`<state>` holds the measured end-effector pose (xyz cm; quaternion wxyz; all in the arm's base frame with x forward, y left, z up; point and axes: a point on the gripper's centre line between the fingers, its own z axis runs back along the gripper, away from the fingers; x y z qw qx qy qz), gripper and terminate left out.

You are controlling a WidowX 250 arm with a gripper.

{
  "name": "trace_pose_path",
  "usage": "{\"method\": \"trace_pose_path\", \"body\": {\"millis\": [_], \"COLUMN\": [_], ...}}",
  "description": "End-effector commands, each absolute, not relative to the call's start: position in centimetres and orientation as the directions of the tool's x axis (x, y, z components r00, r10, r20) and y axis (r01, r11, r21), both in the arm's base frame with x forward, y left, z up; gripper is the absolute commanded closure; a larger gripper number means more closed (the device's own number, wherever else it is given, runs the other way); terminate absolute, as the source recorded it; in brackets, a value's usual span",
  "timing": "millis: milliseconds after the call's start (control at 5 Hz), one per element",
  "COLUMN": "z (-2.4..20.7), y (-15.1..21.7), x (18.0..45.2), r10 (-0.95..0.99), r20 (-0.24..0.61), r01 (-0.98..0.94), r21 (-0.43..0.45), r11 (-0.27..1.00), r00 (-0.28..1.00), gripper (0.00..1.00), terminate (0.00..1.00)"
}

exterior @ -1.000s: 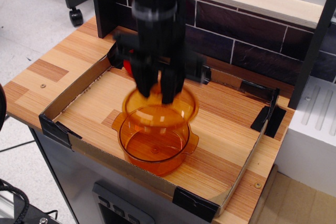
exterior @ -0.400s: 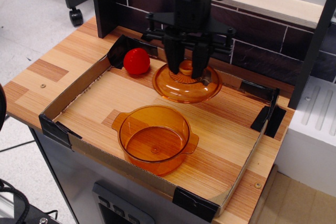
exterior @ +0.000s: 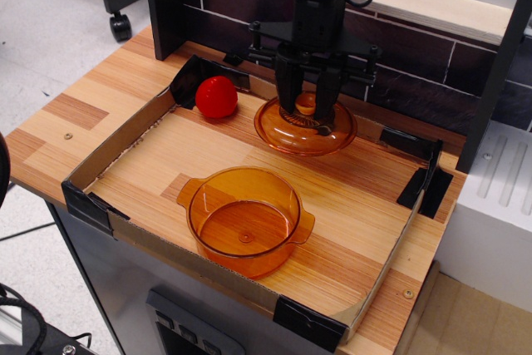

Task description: Take lid off pot

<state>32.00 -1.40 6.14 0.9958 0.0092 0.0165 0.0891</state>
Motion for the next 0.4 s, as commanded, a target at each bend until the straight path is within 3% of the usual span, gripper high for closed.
{"method": "trace_pose_path", "body": {"millis": [0, 200], "z": [6.62, 6.66], "y": [-0.65, -0.47], "x": [33.82, 34.07], "r10": [0.179, 0.176], "r20": [0.034, 0.026], "r01": [-0.181, -0.177], "r21": [0.040, 0.046], "r11": [0.983, 0.983], "r00": [0.983, 0.984], "gripper": [1.00, 0.00], "terminate": [0.00, 0.00]}}
